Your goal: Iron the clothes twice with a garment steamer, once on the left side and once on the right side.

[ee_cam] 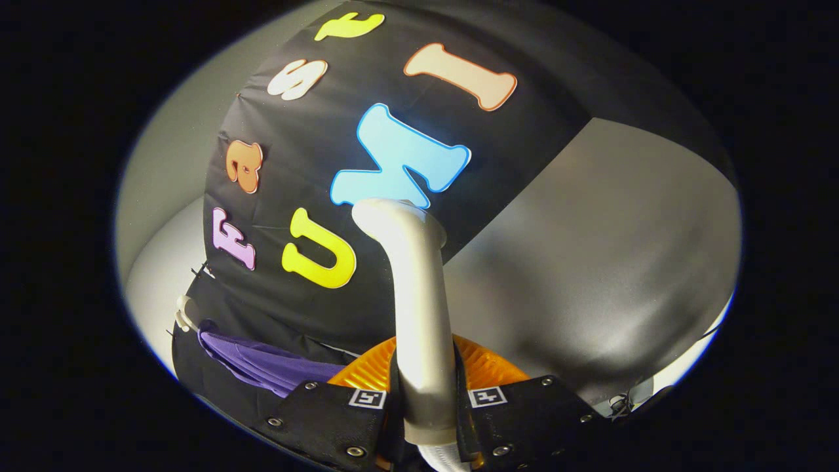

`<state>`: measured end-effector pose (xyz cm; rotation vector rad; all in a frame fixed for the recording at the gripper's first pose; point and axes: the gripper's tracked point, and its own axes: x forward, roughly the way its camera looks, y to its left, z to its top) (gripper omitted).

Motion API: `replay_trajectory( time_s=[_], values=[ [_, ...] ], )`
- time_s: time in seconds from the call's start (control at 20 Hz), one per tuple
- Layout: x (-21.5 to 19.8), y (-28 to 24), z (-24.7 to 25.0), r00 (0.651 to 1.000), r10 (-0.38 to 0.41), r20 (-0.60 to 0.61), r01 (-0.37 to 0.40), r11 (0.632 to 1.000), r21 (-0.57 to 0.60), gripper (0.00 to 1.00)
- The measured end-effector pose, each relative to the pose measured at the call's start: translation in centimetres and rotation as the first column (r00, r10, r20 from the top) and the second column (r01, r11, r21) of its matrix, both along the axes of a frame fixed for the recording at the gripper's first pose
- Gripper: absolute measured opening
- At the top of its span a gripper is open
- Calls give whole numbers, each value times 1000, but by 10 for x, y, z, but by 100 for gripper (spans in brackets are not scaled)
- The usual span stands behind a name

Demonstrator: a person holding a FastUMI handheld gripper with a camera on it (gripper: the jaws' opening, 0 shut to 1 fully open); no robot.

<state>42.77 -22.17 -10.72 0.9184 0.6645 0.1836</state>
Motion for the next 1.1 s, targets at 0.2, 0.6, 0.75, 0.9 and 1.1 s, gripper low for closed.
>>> replay_trajectory(
  time_s=[0.2, 0.6, 0.75, 0.9, 1.1],
  values=[
    [-63, 24, 26, 996, -84, 44, 86, 994, -66, 31],
    [-173, 94, 77, 964, -200, 177, 233, 954, -191, 31],
    [-204, 131, 101, 949, -194, 249, 249, 946, -210, 31],
    [-222, 169, 129, 923, -162, 348, 275, 912, -304, 31],
    [-221, 223, 145, 910, -83, 407, 272, 861, -431, 31]
  ],
)
